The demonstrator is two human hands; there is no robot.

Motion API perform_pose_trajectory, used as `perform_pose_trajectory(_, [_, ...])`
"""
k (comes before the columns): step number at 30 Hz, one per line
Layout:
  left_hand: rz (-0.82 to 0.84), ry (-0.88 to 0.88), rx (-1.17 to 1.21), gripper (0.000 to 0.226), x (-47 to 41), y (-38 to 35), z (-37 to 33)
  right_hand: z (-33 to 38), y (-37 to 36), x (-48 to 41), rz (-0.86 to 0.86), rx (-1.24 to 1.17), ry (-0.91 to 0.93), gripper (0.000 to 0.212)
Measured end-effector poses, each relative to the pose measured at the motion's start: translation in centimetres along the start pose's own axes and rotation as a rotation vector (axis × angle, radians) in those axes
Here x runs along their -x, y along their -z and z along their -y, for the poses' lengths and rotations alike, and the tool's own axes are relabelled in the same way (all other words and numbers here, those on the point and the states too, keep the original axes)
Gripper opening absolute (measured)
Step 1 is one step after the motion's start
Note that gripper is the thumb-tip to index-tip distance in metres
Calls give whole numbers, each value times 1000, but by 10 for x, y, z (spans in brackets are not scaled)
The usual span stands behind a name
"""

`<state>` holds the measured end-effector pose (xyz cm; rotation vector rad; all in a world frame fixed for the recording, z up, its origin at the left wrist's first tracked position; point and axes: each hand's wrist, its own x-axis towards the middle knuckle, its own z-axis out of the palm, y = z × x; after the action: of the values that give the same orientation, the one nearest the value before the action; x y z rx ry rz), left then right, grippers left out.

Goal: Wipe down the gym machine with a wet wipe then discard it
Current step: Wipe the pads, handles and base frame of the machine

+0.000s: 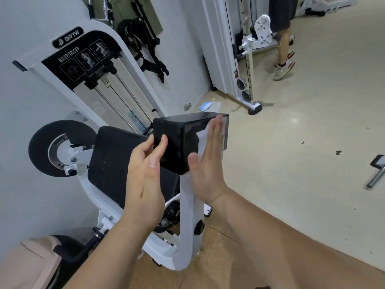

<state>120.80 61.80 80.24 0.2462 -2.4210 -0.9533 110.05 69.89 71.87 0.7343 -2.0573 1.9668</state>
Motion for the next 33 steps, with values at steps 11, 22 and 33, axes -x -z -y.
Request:
perform_pose_trajectory(11, [-196, 99, 98, 50, -3, -18, -5, -46, 23, -58, -32, -241, -322, 100])
perform_pose_trajectory(22, [-135, 136, 229, 57, 8, -7, -4, 33, 20, -5, 227, 114, 369, 100])
perform_pose_trajectory(33, [106, 183, 624, 49, 6, 18, 37, 76, 23, -10, 328, 1314, 624, 98])
